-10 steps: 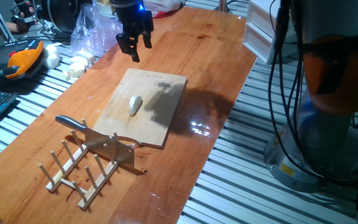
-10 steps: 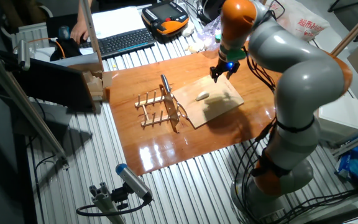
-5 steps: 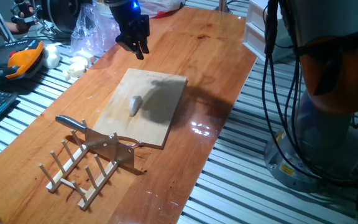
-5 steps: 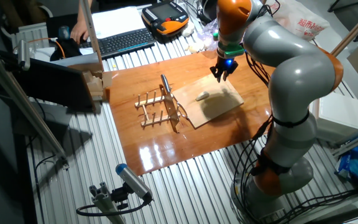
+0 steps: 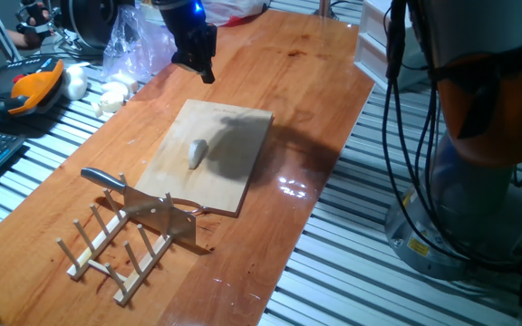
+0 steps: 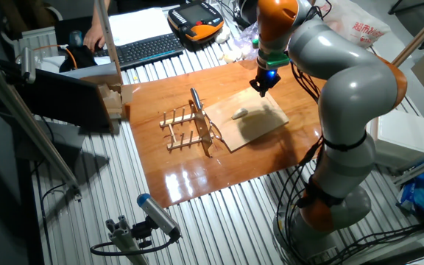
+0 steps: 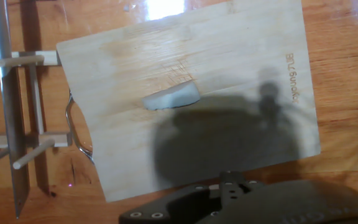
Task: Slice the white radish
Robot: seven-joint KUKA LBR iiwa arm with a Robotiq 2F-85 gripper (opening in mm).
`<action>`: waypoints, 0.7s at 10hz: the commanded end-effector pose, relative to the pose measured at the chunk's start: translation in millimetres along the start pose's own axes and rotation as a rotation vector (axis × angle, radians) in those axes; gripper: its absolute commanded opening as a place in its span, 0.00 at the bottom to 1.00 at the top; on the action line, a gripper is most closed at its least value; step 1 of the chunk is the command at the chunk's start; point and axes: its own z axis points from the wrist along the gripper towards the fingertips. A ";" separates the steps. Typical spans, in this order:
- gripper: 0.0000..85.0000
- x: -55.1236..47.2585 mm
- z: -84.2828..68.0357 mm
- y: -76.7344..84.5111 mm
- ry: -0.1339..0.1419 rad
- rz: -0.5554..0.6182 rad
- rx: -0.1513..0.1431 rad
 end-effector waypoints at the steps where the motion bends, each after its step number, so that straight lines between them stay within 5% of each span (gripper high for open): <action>1: 0.00 0.0 0.1 0.0 0.000 -0.011 0.000; 5: 0.00 0.0 0.1 0.0 0.006 -0.009 -0.003; 6: 0.00 0.0 0.1 0.0 -0.012 0.051 -0.012; 7: 0.00 0.0 0.1 0.0 -0.107 0.152 -0.090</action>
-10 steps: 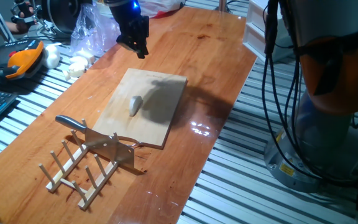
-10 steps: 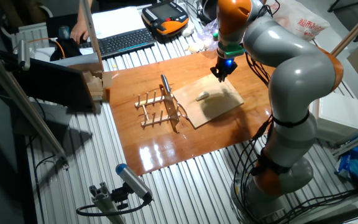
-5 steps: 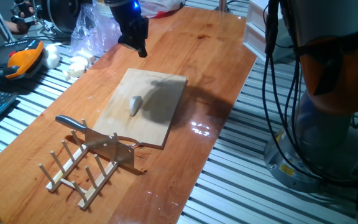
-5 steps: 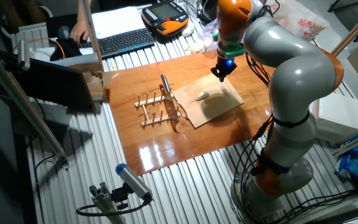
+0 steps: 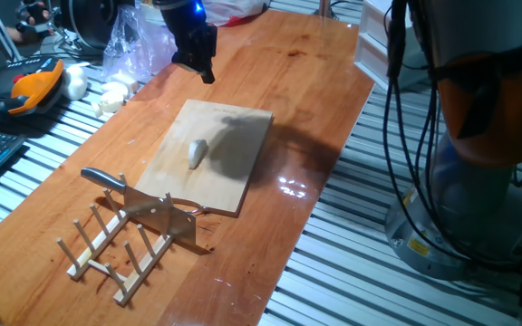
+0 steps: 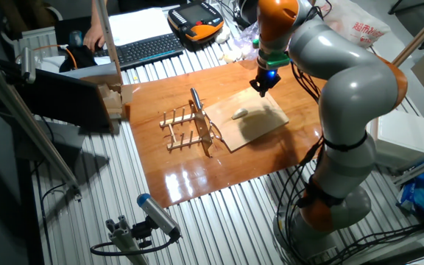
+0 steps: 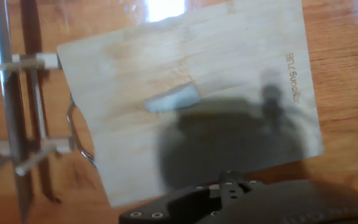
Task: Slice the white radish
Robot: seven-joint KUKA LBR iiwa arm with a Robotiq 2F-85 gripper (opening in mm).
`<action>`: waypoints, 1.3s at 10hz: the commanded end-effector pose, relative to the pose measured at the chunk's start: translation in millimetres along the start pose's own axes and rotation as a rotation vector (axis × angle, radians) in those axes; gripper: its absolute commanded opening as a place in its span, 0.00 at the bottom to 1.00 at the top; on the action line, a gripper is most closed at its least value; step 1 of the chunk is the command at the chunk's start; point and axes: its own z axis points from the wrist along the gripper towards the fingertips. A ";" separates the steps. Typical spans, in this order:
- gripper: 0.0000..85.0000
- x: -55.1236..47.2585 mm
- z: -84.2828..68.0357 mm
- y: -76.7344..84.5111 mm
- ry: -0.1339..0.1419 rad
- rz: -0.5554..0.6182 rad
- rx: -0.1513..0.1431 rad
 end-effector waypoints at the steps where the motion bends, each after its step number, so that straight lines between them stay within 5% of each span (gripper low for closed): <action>1: 0.00 0.0 0.1 0.1 -0.050 0.091 -0.032; 2: 0.00 0.0 0.1 0.1 -0.026 0.049 -0.021; 4: 0.00 0.0 0.1 0.1 0.003 -0.023 -0.118; 5: 0.00 0.0 0.1 0.1 -0.036 -0.041 -0.106; 6: 0.00 0.0 0.1 0.1 -0.155 -0.044 0.060; 7: 0.00 0.0 0.1 0.1 -0.153 -0.053 0.023; 8: 0.00 0.0 0.1 0.1 -0.104 -0.059 -0.006; 10: 0.00 0.0 0.1 0.1 -0.088 -0.056 0.001; 11: 0.20 -10.6 0.3 21.3 -0.099 -0.053 -0.021; 13: 0.20 -28.9 4.2 73.4 -0.099 -0.044 0.014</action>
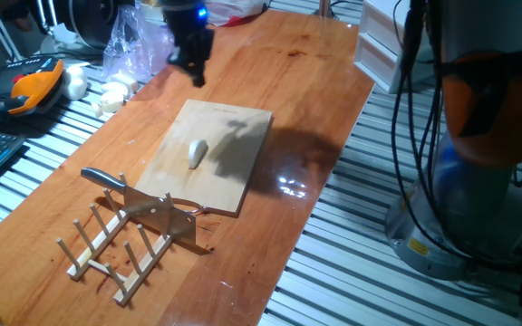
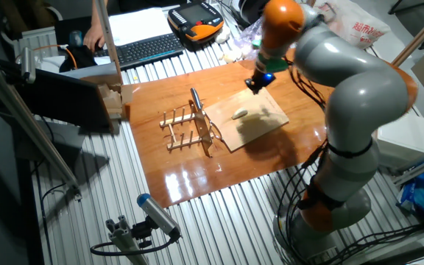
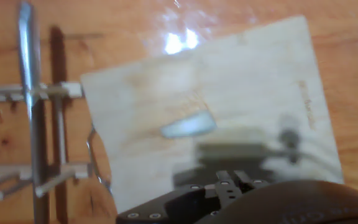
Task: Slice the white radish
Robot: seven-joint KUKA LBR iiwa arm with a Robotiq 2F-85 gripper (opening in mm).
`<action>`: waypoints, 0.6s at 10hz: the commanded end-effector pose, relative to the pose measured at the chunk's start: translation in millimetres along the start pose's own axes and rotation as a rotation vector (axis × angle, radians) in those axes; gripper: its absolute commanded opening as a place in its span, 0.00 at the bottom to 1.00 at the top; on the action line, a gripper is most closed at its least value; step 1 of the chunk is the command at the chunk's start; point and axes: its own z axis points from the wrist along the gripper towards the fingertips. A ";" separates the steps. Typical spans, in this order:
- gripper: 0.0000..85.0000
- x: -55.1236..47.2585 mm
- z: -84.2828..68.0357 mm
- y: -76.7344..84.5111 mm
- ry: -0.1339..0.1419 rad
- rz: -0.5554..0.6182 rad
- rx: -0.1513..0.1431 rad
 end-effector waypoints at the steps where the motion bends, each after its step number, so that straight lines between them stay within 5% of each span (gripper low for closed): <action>1: 0.20 -6.1 1.0 62.8 0.008 0.006 0.012; 2: 0.40 -10.4 3.4 82.9 0.036 0.027 -0.021; 4: 0.40 -9.4 19.7 128.4 0.032 0.072 -0.023; 6: 0.40 -7.1 42.4 151.0 0.016 0.099 -0.077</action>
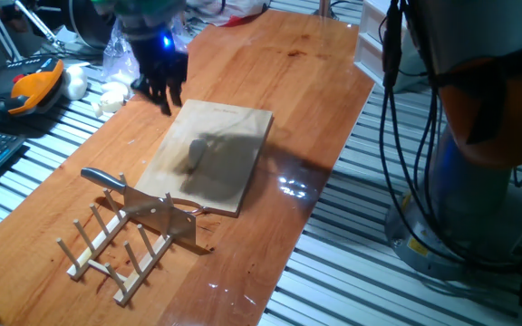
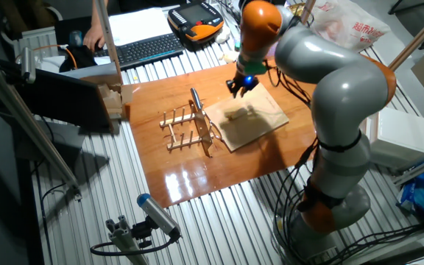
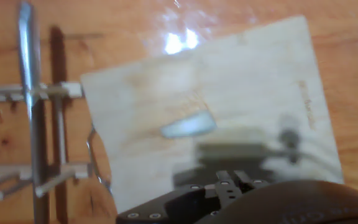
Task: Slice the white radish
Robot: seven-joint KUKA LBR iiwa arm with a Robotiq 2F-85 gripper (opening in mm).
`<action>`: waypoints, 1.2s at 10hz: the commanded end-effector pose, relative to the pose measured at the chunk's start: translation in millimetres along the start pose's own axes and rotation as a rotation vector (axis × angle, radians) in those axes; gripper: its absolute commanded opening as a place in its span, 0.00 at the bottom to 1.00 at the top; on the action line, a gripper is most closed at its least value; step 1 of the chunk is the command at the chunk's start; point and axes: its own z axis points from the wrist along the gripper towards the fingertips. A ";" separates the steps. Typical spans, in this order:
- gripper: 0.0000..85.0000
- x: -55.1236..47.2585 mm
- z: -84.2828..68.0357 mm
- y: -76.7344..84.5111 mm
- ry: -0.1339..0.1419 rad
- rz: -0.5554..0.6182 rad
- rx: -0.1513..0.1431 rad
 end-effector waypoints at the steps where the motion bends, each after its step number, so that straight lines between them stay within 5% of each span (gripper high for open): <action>1: 0.40 11.8 16.7 101.4 0.004 0.006 0.004; 2: 0.40 13.9 16.7 115.8 0.005 -0.007 0.053; 3: 0.40 17.7 18.5 121.8 -0.010 -0.028 0.069; 4: 0.40 19.7 22.9 121.9 -0.018 -0.033 0.030; 6: 0.40 22.7 28.4 125.6 -0.017 -0.066 0.010; 9: 0.40 34.1 34.6 130.8 -0.025 -0.063 0.017; 12: 0.40 30.6 47.2 131.1 -0.007 -0.045 0.023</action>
